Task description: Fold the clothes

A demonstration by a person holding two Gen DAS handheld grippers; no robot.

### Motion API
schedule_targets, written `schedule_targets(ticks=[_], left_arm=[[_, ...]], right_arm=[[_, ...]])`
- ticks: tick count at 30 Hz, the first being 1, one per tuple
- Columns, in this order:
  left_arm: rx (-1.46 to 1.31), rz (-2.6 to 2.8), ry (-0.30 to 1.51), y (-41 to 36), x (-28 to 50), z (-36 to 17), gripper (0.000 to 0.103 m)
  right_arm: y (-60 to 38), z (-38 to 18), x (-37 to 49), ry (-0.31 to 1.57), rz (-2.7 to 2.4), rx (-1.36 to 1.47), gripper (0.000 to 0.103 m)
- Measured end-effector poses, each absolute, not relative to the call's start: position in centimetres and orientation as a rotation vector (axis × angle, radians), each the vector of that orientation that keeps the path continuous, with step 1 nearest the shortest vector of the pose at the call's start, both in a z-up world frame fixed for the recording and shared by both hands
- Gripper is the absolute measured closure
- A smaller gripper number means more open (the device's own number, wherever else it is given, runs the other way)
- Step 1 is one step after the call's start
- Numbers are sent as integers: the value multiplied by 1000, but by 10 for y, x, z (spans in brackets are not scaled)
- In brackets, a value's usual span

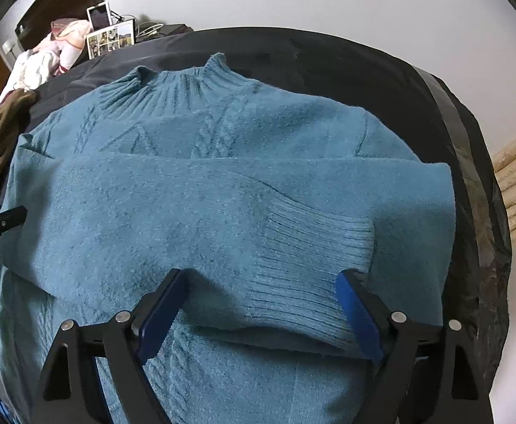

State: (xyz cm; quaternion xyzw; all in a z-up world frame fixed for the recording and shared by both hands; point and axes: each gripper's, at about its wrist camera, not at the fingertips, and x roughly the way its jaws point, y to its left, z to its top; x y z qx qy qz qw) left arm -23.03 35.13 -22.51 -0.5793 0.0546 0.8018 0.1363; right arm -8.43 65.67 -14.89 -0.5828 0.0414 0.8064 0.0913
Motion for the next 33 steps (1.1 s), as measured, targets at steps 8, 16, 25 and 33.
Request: schedule_targets(ticks=[8,16,25,33], left_arm=[[-1684,2321,145,351,-220,-222,0],[-1555,2262,187,369,-168,-195,0],[-1540,2153,368,413,-129,-225,0],[-1477,2197,401,429,-121,-227,0]], right_arm=[[653,-142,-79,135,2365,-1700,14],[619,-139,-52,23,2392,-1770,14],[611,-162,-28,119,2330,-1847,12],[617,-166,-24,156,2344,-1794,1]])
